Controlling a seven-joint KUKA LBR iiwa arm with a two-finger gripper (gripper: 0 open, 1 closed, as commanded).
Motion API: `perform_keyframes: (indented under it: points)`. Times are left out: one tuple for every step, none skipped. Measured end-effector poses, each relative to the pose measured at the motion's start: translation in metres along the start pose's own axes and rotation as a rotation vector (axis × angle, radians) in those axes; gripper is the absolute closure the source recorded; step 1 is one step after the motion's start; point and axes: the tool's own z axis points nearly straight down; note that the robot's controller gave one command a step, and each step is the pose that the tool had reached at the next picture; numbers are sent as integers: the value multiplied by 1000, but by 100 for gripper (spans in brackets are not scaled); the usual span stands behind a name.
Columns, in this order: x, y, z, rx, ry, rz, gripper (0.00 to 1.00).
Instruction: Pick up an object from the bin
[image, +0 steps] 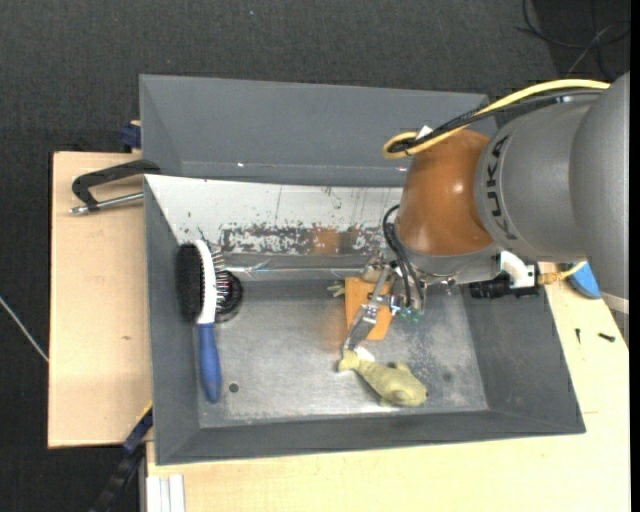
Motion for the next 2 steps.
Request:
perform_keyframes:
  points:
    - [-7,1,-132,-5,-16,44,100]
    - [-4,-4,-42,3,4,-71,100]
